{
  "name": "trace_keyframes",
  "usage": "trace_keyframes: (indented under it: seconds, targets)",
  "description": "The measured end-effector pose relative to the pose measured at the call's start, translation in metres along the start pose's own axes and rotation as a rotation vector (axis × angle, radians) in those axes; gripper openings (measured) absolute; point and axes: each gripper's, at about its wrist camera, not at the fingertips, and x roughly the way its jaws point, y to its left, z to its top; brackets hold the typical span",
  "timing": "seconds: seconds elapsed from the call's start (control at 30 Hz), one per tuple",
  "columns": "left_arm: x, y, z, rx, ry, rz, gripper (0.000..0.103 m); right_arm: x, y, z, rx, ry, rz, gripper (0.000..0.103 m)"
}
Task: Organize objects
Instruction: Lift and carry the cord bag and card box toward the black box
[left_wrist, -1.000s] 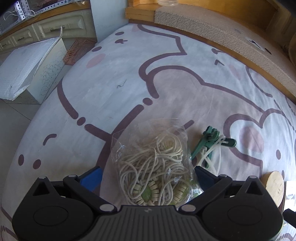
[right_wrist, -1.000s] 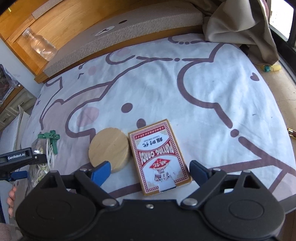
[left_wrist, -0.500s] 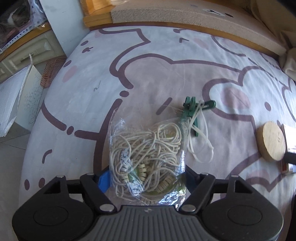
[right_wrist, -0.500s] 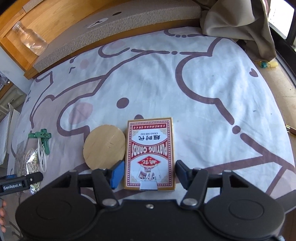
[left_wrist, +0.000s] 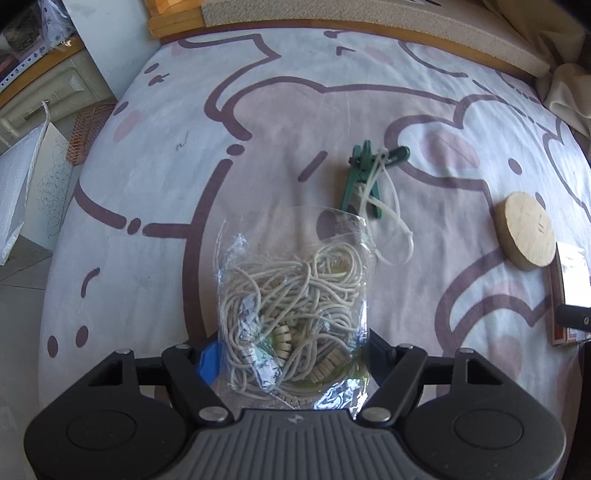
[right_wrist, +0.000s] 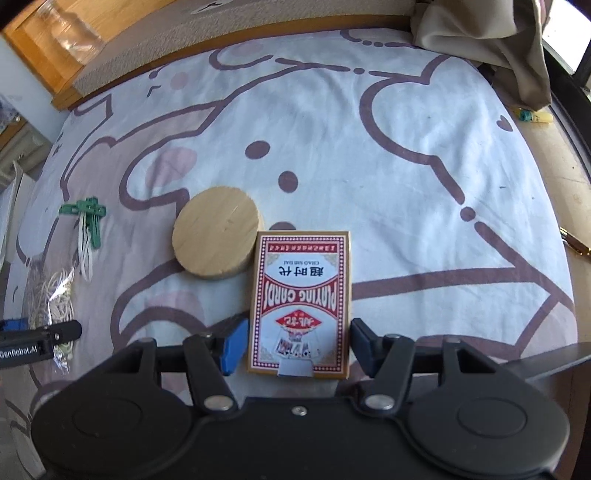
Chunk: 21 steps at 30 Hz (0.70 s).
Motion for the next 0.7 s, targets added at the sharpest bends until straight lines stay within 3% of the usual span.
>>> trace_keyframes:
  seconds: [0.33,0.57,0.7]
  targets:
    - [-0.002,-0.018,-0.006,0.085,0.021,-0.05,0.073,0.0,0.056,-0.024,-0.215,0.111,0.146,0.06]
    - [-0.001,-0.015,-0.007,0.088,0.016,-0.049,0.078,0.004,0.066,-0.02,-0.146,0.106,0.15,0.061]
    - [-0.001,-0.008,-0.006,0.045,0.011,-0.041,0.087,0.01,0.069,-0.016,-0.123,0.108,0.134,0.062]
